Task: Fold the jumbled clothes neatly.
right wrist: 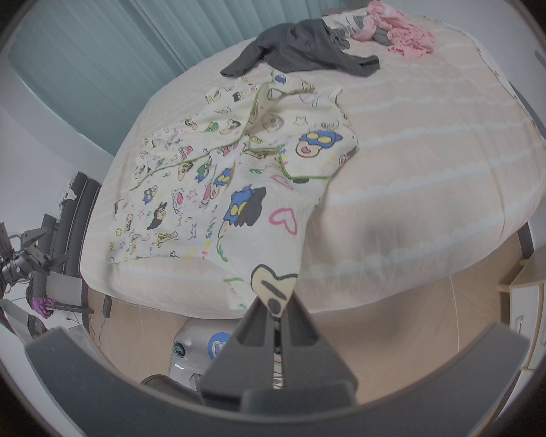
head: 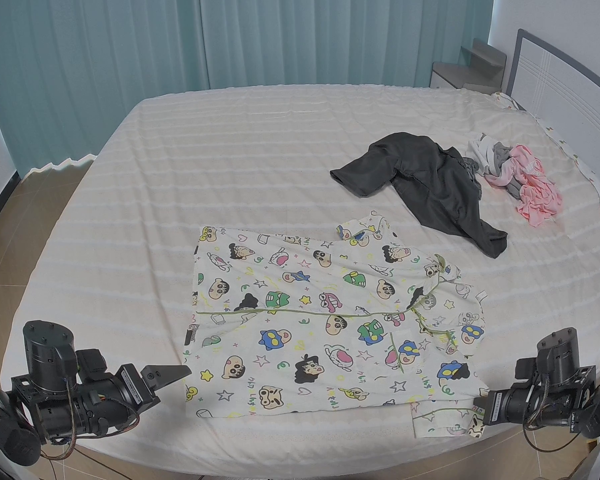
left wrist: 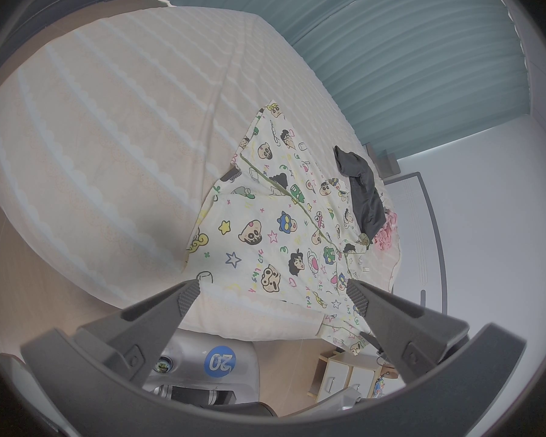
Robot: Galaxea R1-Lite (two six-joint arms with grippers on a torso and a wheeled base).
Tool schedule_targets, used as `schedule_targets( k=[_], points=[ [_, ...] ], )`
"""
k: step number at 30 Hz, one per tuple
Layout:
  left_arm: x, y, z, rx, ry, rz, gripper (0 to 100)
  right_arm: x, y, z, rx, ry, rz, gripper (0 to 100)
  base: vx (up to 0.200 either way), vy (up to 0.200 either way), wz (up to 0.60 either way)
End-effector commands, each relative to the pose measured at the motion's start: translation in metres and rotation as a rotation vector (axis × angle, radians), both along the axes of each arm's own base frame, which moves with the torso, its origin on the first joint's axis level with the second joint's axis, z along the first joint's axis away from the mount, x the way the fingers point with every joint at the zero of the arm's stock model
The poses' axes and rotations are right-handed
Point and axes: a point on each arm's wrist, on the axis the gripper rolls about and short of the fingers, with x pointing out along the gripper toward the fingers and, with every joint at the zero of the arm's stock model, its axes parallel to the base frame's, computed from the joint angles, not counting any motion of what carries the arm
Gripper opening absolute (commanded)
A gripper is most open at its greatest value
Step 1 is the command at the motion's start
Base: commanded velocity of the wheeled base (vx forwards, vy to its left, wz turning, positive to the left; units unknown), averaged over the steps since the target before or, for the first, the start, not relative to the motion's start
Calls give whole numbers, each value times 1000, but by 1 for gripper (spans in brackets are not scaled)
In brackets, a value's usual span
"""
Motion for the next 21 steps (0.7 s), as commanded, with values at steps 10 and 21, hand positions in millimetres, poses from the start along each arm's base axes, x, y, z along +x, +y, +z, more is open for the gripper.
schedule_targets(
  k=[10, 21],
  points=[
    [0, 0, 0, 0, -1, 0, 100, -11, 8, 68, -19, -128, 139, 0, 0, 0, 0],
    [0, 0, 0, 0, 0, 0, 100, -14, 18, 109, -66, -30, 217, 0, 0, 0, 0]
  ],
)
